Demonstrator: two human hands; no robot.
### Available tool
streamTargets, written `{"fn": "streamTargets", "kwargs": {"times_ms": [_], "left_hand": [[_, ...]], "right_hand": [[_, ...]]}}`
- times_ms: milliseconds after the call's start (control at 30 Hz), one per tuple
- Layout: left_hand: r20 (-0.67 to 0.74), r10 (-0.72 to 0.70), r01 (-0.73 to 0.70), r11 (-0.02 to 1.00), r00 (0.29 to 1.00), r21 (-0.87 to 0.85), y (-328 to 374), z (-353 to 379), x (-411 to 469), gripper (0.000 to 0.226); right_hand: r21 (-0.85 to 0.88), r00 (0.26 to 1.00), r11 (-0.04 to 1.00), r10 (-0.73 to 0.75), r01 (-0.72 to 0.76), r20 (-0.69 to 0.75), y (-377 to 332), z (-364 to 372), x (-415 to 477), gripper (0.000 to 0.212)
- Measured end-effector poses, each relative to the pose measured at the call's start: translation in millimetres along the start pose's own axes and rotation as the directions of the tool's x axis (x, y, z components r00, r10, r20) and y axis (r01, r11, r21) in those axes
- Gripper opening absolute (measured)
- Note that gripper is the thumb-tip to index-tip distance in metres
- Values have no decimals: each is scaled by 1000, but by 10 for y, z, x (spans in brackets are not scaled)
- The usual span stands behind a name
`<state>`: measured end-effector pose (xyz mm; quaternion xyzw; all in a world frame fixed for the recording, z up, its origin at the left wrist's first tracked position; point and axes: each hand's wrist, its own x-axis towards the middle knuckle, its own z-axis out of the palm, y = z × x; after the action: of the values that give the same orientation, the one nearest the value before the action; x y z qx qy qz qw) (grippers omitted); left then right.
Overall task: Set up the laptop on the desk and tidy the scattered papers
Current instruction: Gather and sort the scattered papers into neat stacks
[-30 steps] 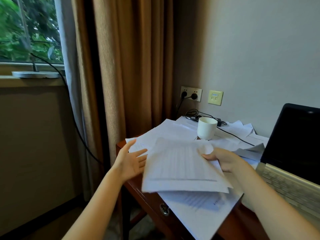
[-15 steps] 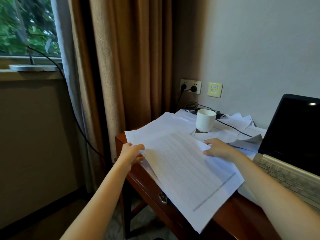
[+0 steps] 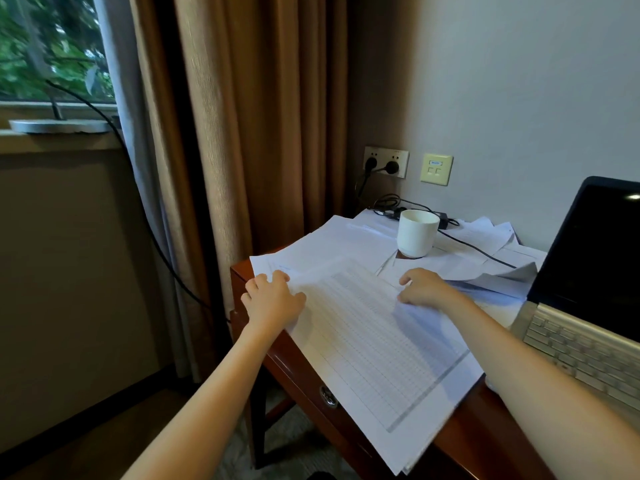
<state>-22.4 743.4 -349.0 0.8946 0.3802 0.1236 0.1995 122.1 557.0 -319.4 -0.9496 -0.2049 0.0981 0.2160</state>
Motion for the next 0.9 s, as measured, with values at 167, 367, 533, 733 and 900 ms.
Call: {"fn": "streamTargets", "kwargs": {"times_ms": [167, 367, 533, 733, 900], "left_hand": [[-17, 129, -128, 990, 991, 64, 90, -46, 219, 50], [175, -26, 100, 898, 984, -428, 172, -158, 594, 62], [377, -158, 409, 346, 913, -844, 132, -316, 772, 56], [545, -130, 554, 38, 828, -832, 109, -330, 861, 69], [567, -96, 562, -75, 818, -824, 131, -243, 993, 84]], "right_hand": [[469, 989, 874, 149, -126, -12, -67, 32, 300, 25], [856, 968, 460, 190, -235, 163, -221, 62, 532, 14], [913, 913, 195, 277, -358, 299, -405, -8, 616, 43], [865, 894, 279, 300, -416, 334, -554, 29, 754, 21], [838, 912, 377, 271, -394, 307, -560, 172, 956, 27]]}}
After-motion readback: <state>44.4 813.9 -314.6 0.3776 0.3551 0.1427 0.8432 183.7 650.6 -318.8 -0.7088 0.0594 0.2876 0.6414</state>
